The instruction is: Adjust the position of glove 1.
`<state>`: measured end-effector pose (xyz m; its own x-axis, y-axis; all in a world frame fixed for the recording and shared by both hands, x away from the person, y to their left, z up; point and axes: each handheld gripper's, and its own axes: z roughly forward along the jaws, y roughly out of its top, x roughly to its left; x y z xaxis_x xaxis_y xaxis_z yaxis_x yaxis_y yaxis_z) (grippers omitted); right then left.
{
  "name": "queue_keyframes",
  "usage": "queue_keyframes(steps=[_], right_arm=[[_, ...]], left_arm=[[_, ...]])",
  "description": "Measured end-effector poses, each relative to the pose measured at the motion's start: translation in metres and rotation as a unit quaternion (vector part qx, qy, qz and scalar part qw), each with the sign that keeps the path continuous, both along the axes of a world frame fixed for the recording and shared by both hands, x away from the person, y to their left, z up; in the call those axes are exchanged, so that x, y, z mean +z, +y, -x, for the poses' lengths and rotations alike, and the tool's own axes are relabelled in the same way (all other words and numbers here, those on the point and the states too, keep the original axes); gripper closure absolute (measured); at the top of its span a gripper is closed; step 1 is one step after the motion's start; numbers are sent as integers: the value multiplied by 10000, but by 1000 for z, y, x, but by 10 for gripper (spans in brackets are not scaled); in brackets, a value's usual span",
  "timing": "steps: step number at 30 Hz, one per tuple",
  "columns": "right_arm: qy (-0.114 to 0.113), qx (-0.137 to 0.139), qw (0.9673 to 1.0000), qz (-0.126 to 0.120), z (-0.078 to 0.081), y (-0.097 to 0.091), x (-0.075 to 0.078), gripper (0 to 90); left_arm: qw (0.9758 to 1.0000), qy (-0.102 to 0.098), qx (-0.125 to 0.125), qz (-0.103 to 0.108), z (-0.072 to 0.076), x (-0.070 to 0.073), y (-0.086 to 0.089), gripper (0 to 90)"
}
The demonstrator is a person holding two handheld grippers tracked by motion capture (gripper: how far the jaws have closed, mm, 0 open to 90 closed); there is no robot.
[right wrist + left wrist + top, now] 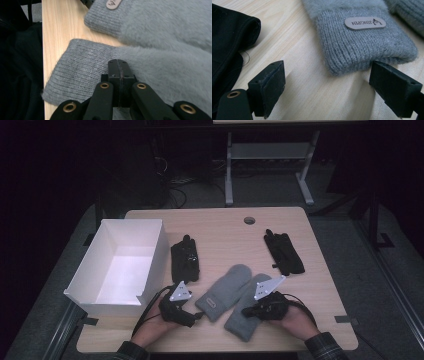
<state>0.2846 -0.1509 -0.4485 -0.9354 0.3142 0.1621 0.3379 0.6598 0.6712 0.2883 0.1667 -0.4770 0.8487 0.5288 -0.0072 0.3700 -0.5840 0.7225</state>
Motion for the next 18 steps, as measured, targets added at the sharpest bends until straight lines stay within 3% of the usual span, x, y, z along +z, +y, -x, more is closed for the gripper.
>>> queue_keyframes(steps=[9, 12, 18], right_arm=[[-181, -64, 9998, 37, 1, 20, 1, 900], [-183, -205, 9996, -56, 4, 12, 5, 824], [-250, -851, 9959, -200, 0, -10, 10, 645]], left_arm=[[10000, -4, -12, -17, 0, 0, 0, 127], [10000, 4, -14, -28, 0, 0, 0, 128], [10000, -10, 1, 12, 0, 0, 0, 128]])
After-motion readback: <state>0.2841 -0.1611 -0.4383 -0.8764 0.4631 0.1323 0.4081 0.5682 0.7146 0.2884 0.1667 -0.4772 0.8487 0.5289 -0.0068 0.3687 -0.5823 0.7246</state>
